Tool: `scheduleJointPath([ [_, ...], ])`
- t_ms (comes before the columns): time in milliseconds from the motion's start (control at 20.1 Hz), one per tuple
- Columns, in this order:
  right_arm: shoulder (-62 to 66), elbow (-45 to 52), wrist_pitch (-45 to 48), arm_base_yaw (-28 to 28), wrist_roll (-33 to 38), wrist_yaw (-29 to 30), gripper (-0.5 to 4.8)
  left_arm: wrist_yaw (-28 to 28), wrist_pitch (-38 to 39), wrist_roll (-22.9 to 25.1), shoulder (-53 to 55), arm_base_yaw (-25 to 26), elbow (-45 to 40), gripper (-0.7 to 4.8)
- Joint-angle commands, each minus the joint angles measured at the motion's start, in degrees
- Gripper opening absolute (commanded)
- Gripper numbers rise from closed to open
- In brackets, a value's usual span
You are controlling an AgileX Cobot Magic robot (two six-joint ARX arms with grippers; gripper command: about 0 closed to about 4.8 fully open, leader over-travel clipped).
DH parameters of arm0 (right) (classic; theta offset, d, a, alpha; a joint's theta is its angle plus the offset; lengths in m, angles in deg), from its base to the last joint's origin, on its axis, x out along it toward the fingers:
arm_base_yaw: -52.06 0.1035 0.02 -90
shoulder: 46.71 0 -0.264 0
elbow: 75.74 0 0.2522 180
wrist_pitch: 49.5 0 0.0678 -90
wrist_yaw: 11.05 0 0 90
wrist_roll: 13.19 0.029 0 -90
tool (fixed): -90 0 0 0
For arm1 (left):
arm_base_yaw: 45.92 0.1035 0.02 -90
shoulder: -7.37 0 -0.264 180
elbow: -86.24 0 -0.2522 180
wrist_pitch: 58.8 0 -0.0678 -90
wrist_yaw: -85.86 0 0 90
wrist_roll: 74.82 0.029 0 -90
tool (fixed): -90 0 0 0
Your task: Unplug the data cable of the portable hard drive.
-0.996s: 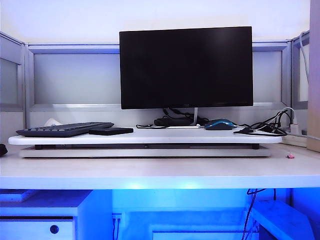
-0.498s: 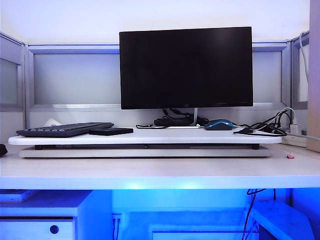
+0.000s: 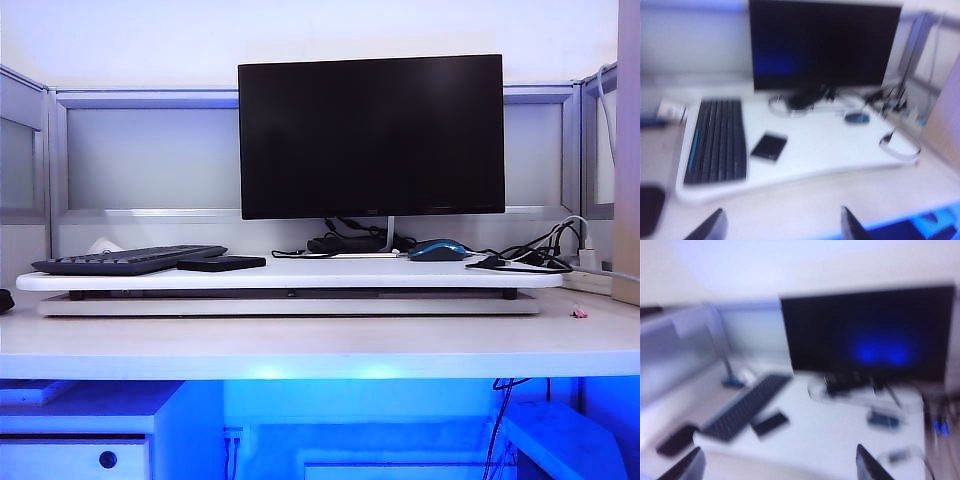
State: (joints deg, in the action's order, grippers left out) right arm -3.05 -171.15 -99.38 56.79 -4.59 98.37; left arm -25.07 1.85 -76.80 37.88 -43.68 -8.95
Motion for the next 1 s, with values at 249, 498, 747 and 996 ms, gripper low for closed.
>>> scheduleJointPath([
  [249,-13.5,23.0,9.9,0.0,-1.1,-0.4,3.86,0.3,-6.4,-0.5,-11.3,0.0,-18.3,3.04],
  [498,-22.3,36.7,15.3,-0.1,0.4,-1.8,3.87,0.0,-14.1,-4.3,-19.2,0.0,-32.8,3.04],
  [747,-27.5,48.4,20.0,-0.1,0.4,-3.8,3.88,0.3,-20.8,-10.7,-30.4,0.0,-45.7,3.04],
  [996,-31.9,57.0,27.8,-0.1,1.2,-6.5,3.88,0.4,-21.7,-10.5,-30.3,0.0,-49.1,3.04],
])
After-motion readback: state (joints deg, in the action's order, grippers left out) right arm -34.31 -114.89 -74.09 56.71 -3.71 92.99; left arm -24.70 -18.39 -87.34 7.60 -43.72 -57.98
